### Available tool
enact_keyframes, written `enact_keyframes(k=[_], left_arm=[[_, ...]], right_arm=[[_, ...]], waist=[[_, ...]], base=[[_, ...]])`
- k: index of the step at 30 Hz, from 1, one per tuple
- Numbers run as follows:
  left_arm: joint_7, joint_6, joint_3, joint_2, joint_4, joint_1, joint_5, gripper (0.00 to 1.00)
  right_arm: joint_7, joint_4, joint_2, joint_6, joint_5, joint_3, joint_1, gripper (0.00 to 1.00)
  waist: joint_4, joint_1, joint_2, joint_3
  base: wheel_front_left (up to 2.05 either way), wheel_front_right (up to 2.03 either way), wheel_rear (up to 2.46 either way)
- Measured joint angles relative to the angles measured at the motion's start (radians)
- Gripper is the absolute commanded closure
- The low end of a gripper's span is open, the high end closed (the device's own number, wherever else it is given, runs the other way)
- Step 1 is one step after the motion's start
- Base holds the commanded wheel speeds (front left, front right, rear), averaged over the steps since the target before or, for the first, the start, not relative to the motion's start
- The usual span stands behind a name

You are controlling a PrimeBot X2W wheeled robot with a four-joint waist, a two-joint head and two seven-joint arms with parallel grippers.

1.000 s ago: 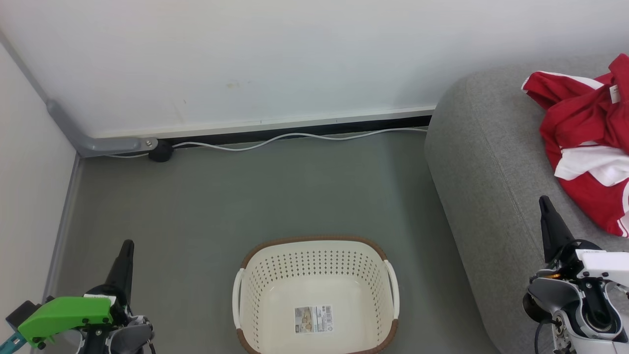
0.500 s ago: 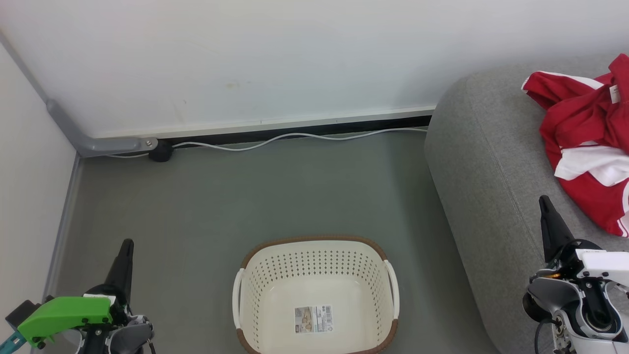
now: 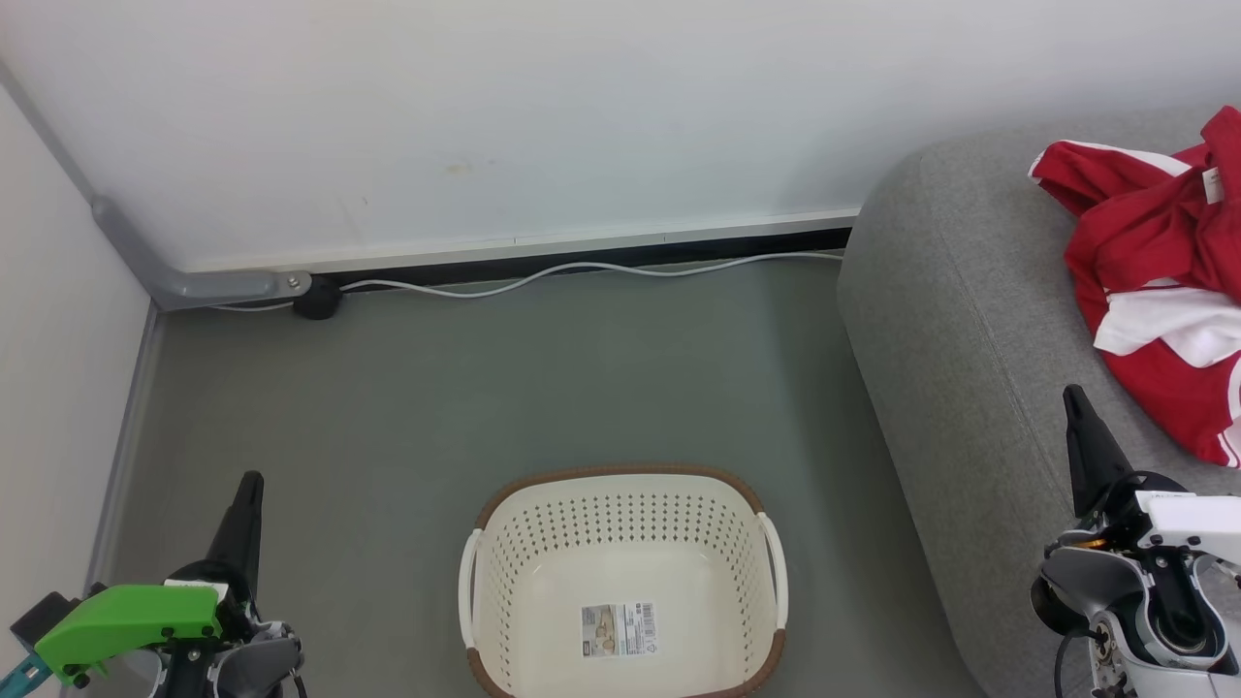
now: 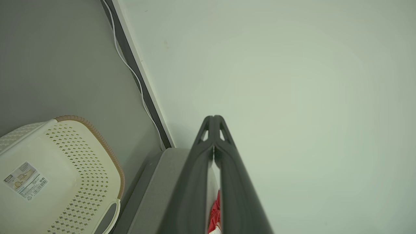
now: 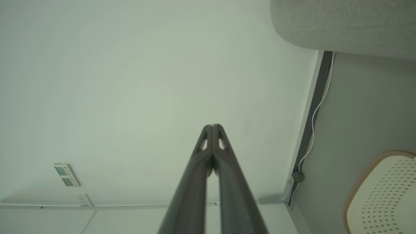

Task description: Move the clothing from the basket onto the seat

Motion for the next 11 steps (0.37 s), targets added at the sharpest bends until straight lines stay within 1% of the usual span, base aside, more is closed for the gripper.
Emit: enact_keyframes(k=[11], left_arm=[[0.0,0.0,0.0,0.0,0.001,0.0,0.0,1.0]], right_arm=[[0.0,0.0,0.0,0.0,0.0,0.001,0.0,1.0]], waist=[[0.0,0.0,0.0,0.0]], base=[[0.0,0.0,0.0]])
